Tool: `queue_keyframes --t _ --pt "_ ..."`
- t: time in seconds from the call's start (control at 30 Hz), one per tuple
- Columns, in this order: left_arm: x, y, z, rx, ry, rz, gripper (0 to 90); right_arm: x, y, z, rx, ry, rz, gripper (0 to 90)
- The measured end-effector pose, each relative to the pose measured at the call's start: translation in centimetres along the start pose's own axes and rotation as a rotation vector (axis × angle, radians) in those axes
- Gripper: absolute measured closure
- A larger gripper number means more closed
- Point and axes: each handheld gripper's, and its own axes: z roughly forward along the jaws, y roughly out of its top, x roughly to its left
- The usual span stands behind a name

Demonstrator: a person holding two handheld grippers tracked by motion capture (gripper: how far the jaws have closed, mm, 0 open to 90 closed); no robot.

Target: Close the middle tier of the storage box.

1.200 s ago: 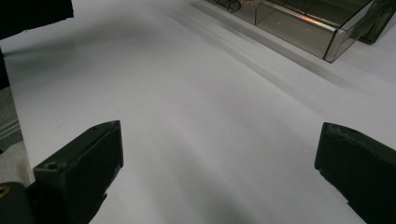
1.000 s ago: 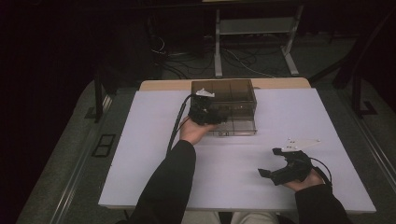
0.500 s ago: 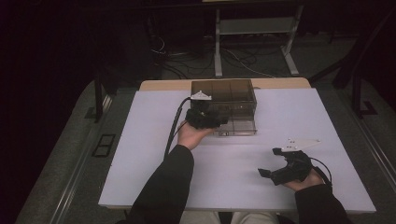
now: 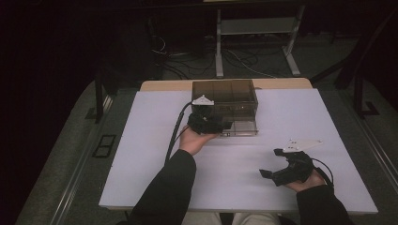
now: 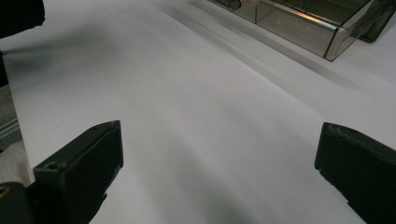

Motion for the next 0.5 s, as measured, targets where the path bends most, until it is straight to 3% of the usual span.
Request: queue_keyframes --t 0.5 --pt "-0.4 -1.7 0.2 0.012 -0.039 0.007 47.8 0.0 0.0 0.1 0.002 0.001 -0.003 0.5"
